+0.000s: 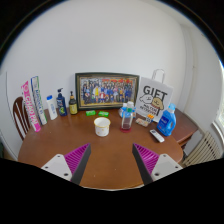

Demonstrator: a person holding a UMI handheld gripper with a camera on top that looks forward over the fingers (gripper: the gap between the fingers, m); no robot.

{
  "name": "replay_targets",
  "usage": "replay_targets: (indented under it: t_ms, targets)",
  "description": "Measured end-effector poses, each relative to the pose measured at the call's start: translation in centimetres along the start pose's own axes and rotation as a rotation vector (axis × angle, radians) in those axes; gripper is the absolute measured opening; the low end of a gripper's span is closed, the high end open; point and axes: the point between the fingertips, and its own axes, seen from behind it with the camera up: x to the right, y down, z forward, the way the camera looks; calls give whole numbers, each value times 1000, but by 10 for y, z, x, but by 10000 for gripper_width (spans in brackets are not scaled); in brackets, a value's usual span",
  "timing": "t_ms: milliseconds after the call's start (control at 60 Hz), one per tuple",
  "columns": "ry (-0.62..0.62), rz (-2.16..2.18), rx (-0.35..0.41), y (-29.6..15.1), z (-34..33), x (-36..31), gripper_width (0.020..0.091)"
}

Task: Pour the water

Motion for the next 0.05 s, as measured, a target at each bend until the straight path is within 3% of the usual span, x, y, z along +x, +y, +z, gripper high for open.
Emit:
replay_targets:
  t_ms: [50]
  targets:
    - [-1,-3,3,0,-6,1,854]
